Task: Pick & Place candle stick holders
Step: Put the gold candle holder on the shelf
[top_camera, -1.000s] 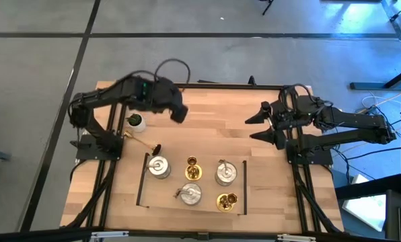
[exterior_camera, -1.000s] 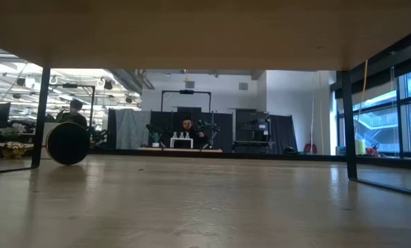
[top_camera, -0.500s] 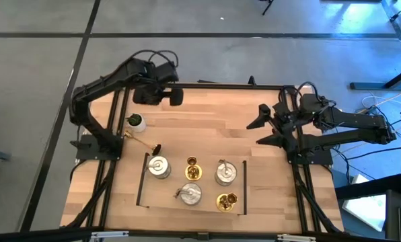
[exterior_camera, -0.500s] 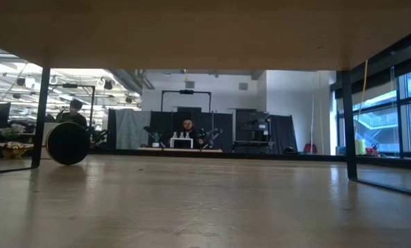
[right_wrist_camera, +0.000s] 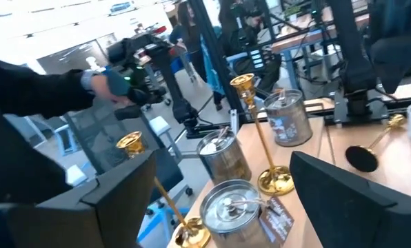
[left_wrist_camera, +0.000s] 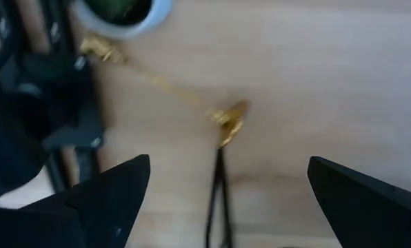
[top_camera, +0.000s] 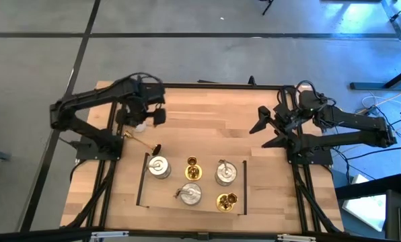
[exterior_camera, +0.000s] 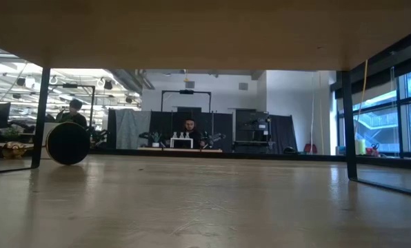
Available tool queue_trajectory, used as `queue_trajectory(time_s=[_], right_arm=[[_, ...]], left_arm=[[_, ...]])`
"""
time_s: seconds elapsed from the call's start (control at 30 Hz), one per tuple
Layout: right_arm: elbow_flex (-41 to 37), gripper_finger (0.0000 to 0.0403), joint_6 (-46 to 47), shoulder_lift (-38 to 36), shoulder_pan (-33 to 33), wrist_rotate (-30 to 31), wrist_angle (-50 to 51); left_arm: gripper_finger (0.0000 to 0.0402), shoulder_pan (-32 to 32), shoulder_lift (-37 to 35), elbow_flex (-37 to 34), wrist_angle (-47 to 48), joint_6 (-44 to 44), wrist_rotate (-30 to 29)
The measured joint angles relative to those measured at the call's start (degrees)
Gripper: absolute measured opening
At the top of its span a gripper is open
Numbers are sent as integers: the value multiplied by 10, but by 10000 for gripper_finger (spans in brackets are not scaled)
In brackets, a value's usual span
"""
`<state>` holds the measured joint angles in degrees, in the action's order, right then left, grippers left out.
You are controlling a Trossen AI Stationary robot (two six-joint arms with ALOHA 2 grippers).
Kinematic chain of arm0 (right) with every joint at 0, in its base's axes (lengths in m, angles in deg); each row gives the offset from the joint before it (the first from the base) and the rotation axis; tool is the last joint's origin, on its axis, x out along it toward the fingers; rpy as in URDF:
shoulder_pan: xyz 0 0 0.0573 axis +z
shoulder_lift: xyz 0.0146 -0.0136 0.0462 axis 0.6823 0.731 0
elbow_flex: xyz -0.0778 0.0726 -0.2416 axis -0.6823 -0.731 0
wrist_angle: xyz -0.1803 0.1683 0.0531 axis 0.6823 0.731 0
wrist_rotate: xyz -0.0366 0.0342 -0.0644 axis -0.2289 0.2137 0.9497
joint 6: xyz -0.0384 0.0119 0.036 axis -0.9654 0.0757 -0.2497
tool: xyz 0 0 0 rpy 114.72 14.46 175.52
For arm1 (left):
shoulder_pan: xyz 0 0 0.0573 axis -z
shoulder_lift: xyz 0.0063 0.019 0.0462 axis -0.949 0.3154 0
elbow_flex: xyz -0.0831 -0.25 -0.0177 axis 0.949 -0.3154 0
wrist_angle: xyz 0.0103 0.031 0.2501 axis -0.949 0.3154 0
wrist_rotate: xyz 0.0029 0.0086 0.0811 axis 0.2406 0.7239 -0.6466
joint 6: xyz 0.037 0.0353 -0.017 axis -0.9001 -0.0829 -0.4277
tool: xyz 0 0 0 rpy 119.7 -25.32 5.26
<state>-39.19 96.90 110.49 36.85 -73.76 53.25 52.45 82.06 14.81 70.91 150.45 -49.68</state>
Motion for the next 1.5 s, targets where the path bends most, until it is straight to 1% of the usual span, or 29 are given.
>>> queue_trajectory(time_s=[0.13, 0.23, 0.37, 0.5, 0.6, 0.67, 0.73, 0.8, 0.9, 1.03, 1.17, 1.23, 1.33, 1.43, 1.5], right_arm=[[0, 337, 2, 0, -6, -16, 2], [0, 337, 2, 0, -6, -15, 1], [0, 337, 11, 0, -6, 12, 1], [0, 337, 23, 0, -6, 54, 1], [0, 337, 45, 0, -6, 96, -1], [0, 337, 52, 0, -6, 120, -1], [0, 337, 62, 0, -6, 142, -1], [0, 338, 67, 0, -6, 160, -1], [0, 338, 69, 0, -6, 183, -3], [0, 338, 79, 0, -6, 201, -5], [0, 338, 84, 1, -6, 221, -6], [0, 338, 91, 1, -6, 223, -8], [0, 338, 94, 1, -6, 235, -17], [0, 338, 94, 3, -5, 238, -33], [0, 338, 94, 4, -5, 238, -41]], left_arm=[[391, 15, -55, -78, 1, -2, 27], [391, 21, -89, -120, -3, -48, 23], [391, 24, -120, -168, -18, -177, 16], [391, 24, -128, -209, -19, -345, 20], [391, 24, -128, -245, -20, -470, 2], [391, 24, -126, -273, -25, -522, -14], [391, 24, -125, -302, -45, -544, -18], [391, 24, -125, -331, -83, -545, -15], [390, 26, -117, -341, -105, -535, -62], [380, 33, -119, -344, -154, -554, -49], [368, 56, -118, -344, -150, -577, -45], [362, 61, -118, -344, -153, -569, -46], [357, 64, -113, -344, -170, -498, -34], [357, 59, -104, -344, -197, -406, 12], [357, 60, -98, -344, -210, -355, 27]])
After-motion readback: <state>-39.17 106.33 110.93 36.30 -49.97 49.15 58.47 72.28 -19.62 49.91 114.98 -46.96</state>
